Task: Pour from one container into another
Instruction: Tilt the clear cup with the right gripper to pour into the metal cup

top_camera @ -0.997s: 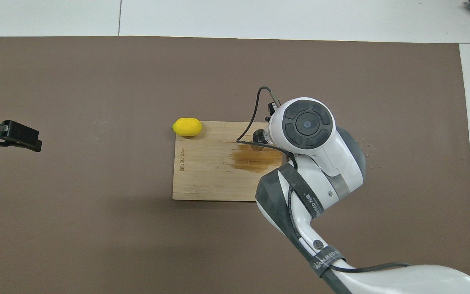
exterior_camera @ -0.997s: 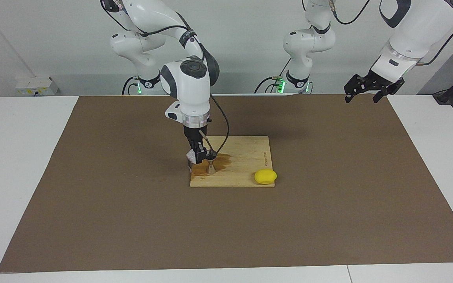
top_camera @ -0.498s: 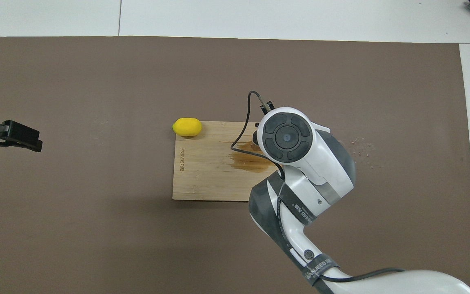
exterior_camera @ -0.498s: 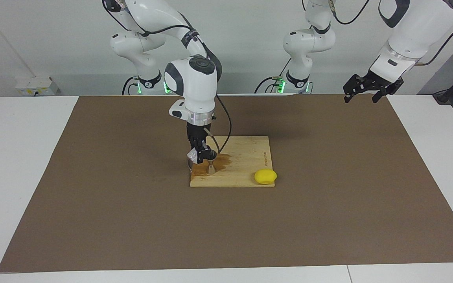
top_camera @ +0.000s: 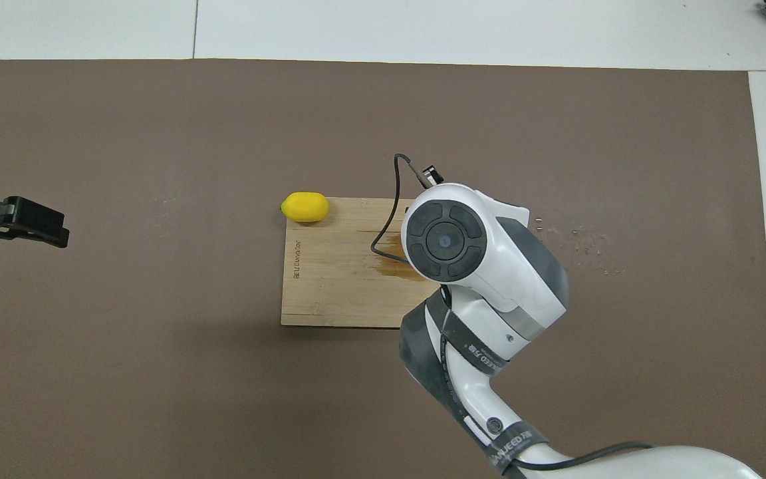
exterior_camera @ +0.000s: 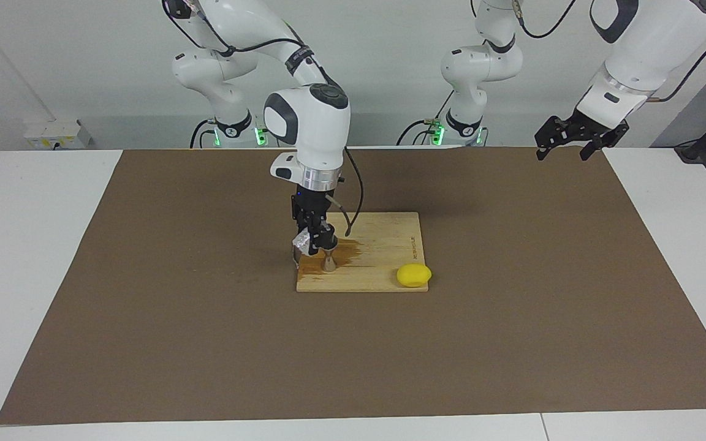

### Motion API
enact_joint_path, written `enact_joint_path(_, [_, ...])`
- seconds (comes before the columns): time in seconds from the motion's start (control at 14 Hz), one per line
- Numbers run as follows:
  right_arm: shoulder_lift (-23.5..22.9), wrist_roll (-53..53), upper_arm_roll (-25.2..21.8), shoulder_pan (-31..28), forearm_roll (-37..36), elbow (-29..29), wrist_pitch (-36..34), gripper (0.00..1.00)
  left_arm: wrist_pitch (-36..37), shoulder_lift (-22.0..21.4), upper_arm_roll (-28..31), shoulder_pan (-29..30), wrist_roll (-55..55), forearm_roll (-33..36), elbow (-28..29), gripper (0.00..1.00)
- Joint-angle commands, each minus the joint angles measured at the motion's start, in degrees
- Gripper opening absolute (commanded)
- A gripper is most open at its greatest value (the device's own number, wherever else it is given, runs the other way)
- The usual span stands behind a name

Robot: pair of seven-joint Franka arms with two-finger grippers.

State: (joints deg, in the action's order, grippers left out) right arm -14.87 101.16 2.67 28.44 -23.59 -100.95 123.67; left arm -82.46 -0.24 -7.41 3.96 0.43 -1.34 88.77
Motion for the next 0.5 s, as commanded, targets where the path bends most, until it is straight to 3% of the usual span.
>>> enact_joint_path(0.0, [0.81, 1.32, 0.31, 0.12, -2.78, -0.39, -0.36, 0.0, -0.07, -1.26, 0.03, 0.26, 0.18, -0.5, 1.32, 1.0])
enact_joint_path(0.43, [0.63, 1.32, 0.58, 0.03, -1.73, 0.23, -1.15, 0.0, -0.16, -1.34, 0.03, 0.17, 0.18, -0.5, 1.32, 1.0])
